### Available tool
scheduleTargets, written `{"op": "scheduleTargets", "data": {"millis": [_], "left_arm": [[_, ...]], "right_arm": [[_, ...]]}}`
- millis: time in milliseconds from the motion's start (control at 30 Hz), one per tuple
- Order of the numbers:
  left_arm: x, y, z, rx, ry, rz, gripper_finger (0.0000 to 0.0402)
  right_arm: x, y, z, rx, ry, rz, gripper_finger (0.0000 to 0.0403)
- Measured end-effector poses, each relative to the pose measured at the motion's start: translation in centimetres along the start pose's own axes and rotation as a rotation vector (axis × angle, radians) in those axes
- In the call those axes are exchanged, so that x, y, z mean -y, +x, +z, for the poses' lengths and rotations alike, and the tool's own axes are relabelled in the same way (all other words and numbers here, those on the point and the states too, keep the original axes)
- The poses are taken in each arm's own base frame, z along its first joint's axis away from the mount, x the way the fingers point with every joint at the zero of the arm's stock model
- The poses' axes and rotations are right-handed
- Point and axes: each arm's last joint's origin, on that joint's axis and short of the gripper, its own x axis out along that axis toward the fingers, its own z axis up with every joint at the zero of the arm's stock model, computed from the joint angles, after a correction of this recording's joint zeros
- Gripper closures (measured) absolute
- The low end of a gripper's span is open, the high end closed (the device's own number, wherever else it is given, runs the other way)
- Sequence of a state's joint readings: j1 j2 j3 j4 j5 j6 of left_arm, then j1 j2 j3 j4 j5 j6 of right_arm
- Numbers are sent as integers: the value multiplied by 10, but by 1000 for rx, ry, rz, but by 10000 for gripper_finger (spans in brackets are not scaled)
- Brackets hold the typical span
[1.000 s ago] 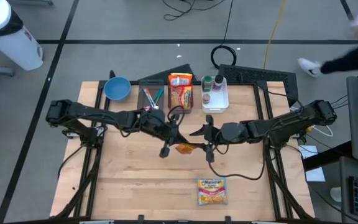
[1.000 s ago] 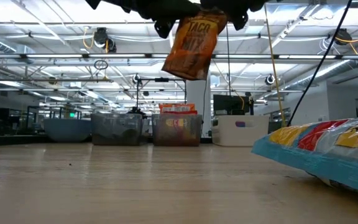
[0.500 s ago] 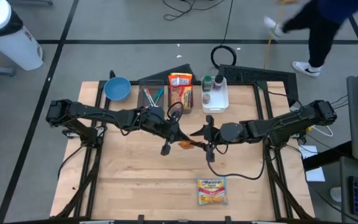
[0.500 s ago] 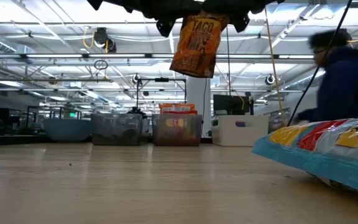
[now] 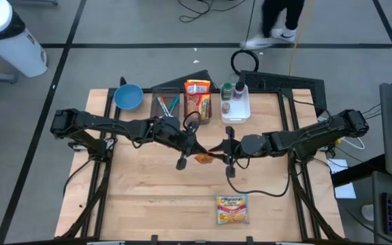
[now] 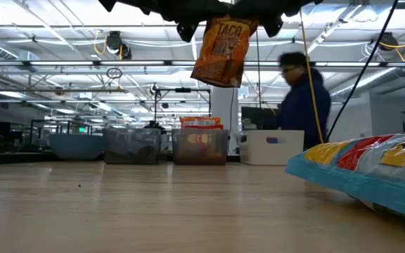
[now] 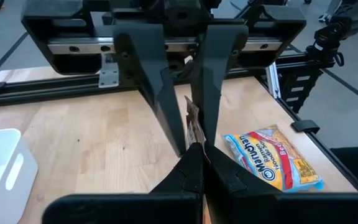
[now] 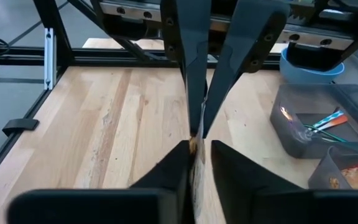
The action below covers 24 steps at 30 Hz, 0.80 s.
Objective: Pick & Place Food Item
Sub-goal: Put the orange seasoning pack into the white bin
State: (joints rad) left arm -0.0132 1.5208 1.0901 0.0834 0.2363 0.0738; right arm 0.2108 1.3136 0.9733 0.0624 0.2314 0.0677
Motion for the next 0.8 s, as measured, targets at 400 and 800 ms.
{"op": "scheduleTargets", "data": {"millis": [400, 800], "left_arm": [[0, 0, 0, 0, -5, 1, 389], [1, -4, 8, 39, -14, -26, 304]], "right_arm": [[0, 0, -2, -19, -28, -3, 402], [0, 0, -3, -28, -21, -4, 402]]}}
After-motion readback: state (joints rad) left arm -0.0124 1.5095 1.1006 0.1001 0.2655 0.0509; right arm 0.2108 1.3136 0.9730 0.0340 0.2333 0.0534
